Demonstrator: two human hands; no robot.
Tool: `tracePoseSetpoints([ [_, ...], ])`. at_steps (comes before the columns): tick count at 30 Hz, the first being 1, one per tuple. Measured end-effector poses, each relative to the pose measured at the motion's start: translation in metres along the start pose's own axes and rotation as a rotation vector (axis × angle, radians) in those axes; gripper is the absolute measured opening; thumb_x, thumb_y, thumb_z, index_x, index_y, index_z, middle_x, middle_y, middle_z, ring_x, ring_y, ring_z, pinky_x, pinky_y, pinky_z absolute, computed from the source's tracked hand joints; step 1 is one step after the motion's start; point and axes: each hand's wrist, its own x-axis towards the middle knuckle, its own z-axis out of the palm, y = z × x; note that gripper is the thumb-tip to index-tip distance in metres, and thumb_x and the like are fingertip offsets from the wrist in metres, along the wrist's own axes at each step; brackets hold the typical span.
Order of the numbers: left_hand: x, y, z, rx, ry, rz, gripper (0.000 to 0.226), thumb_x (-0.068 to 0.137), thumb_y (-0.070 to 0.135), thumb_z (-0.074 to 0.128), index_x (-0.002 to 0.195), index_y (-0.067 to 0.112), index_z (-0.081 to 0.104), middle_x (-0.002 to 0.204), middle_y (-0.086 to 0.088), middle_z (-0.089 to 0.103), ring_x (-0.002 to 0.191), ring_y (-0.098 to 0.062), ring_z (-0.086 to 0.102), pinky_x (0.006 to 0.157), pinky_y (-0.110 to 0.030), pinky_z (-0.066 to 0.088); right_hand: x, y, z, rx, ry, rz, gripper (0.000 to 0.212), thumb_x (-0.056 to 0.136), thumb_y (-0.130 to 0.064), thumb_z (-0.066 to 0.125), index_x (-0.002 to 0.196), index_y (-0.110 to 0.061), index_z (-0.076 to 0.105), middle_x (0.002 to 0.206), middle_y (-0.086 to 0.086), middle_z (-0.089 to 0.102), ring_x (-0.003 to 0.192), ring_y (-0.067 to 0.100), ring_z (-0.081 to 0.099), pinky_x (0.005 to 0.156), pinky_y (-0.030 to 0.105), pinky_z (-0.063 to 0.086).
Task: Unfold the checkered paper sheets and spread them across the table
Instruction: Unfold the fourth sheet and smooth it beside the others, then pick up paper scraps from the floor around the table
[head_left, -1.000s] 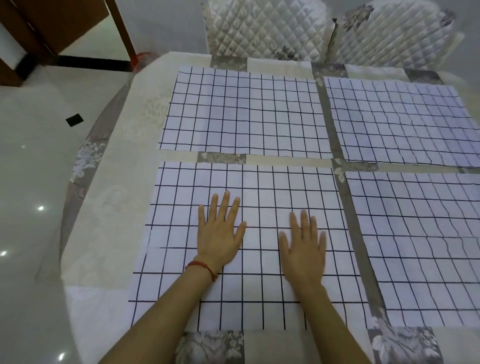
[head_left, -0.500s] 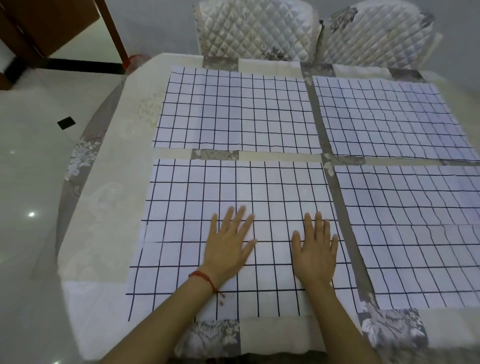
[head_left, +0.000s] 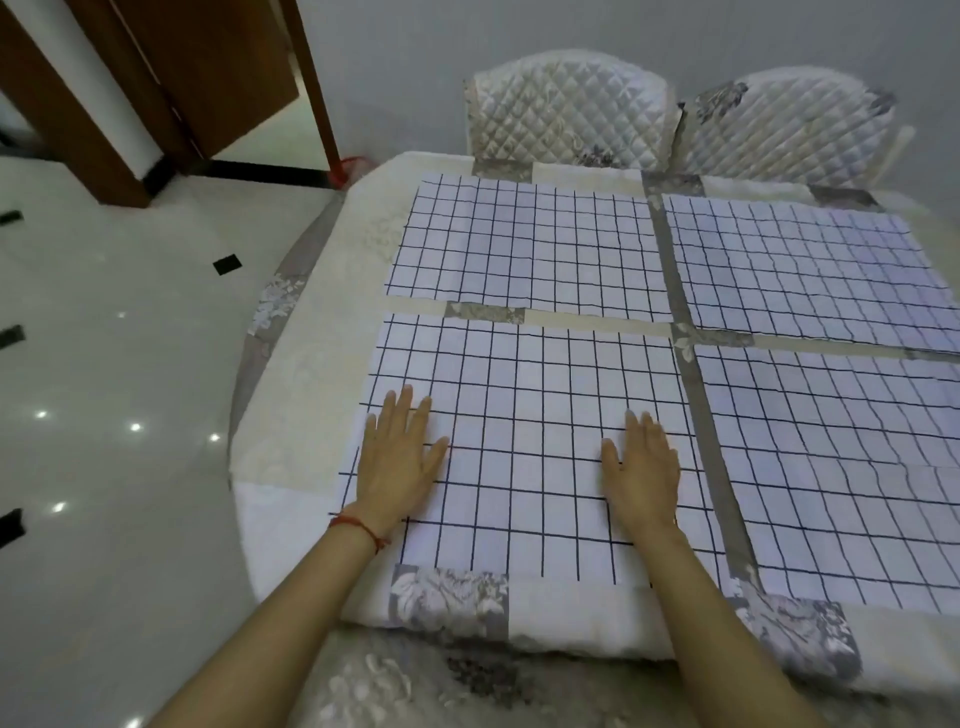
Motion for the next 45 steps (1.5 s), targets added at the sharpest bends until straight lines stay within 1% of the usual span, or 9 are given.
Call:
tracePoseSetpoints([
  [6, -0.069, -0.010, -0.042, -0.192, 0.111, -0.073, 0.048, 0.092, 0.033, 0.049, 0.134, 0.012, 0.043, 0.149, -0.011, 0.033, 0.140, -0.025, 0.025, 0.113, -0.037, 0.021, -0.060, -0.064, -0.017, 0.252, -0.132, -0.262, 0.047, 0.095, -0.028, 0.043, 0.140, -0.014, 0.036, 0.147, 0.005, 0.037, 0.137, 0.019, 0.030, 0.113, 0.036, 0.027],
  [10, -0.132, -0.045, -0.072, -0.260, 0.172, -0.214, 0.051, 0.088, 0.040, 0.049, 0.130, 0.012, 0.048, 0.140, -0.009, 0.046, 0.131, -0.023, 0.039, 0.107, -0.030, 0.029, -0.101, -0.109, -0.013, 0.239, -0.229, -0.419, 0.045, 0.096, -0.030, 0.042, 0.138, -0.016, 0.038, 0.147, 0.003, 0.038, 0.135, 0.018, 0.033, 0.109, 0.032, 0.028],
  [14, -0.209, -0.095, -0.094, -0.408, 0.266, -0.439, 0.040, 0.092, 0.023, 0.049, 0.130, 0.009, 0.049, 0.136, -0.010, 0.050, 0.124, -0.024, 0.046, 0.099, -0.023, 0.031, -0.142, -0.166, 0.004, 0.177, -0.390, -0.564, 0.044, 0.096, -0.034, 0.041, 0.137, -0.017, 0.040, 0.145, 0.002, 0.040, 0.130, 0.021, 0.041, 0.104, 0.034, 0.035],
  [23, -0.393, -0.220, -0.101, -0.648, 0.468, -0.958, 0.034, 0.091, 0.023, 0.052, 0.121, 0.007, 0.058, 0.127, -0.013, 0.059, 0.117, -0.025, 0.054, 0.092, -0.023, 0.035, -0.242, -0.297, 0.093, -0.181, -0.847, -0.879, 0.046, 0.093, -0.036, 0.045, 0.134, -0.015, 0.045, 0.140, 0.008, 0.048, 0.126, 0.025, 0.046, 0.104, 0.034, 0.036],
  [28, -0.469, -0.280, -0.084, -0.740, 0.465, -1.135, 0.033, 0.092, 0.021, 0.051, 0.120, 0.005, 0.058, 0.125, -0.013, 0.059, 0.116, -0.025, 0.053, 0.091, -0.021, 0.034, -0.292, -0.352, 0.166, -0.240, -0.922, -0.865, 0.045, 0.093, -0.037, 0.047, 0.131, -0.014, 0.048, 0.137, 0.009, 0.052, 0.122, 0.025, 0.050, 0.101, 0.033, 0.039],
  [33, -0.535, -0.335, -0.057, -0.910, 0.447, -1.355, 0.034, 0.093, 0.025, 0.048, 0.117, 0.003, 0.058, 0.122, -0.016, 0.061, 0.110, -0.030, 0.056, 0.099, -0.036, 0.041, -0.324, -0.358, 0.232, -0.148, -0.973, -0.658, 0.038, 0.093, -0.024, 0.049, 0.126, -0.007, 0.052, 0.128, 0.015, 0.056, 0.119, 0.028, 0.052, 0.093, 0.026, 0.036],
  [36, -0.560, -0.356, -0.044, -0.961, 0.445, -1.478, 0.032, 0.094, 0.023, 0.047, 0.112, 0.001, 0.060, 0.115, -0.017, 0.063, 0.104, -0.032, 0.058, 0.095, -0.036, 0.042, -0.331, -0.354, 0.265, -0.128, -0.993, -0.537, 0.035, 0.092, -0.020, 0.051, 0.122, -0.003, 0.055, 0.126, 0.018, 0.057, 0.114, 0.031, 0.055, 0.102, 0.036, 0.040],
  [41, -0.572, -0.384, -0.035, -1.031, 0.428, -1.586, 0.022, 0.094, 0.023, 0.045, 0.096, 0.008, 0.061, 0.101, -0.015, 0.065, 0.096, -0.031, 0.061, 0.081, -0.029, 0.040, -0.339, -0.359, 0.313, -0.197, -1.045, -0.414, 0.031, 0.092, -0.014, 0.051, 0.115, 0.005, 0.057, 0.100, 0.018, 0.061, 0.085, 0.027, 0.057, 0.094, 0.048, 0.046],
  [45, -0.573, -0.398, -0.031, -1.083, 0.464, -1.657, 0.028, 0.095, 0.025, 0.042, 0.105, 0.006, 0.060, 0.098, -0.007, 0.059, 0.093, -0.024, 0.057, 0.082, -0.025, 0.037, -0.337, -0.371, 0.367, -0.356, -1.153, -0.413, 0.030, 0.091, -0.012, 0.050, 0.114, 0.007, 0.058, 0.079, 0.008, 0.059, 0.067, 0.021, 0.056, 0.076, 0.035, 0.047],
])
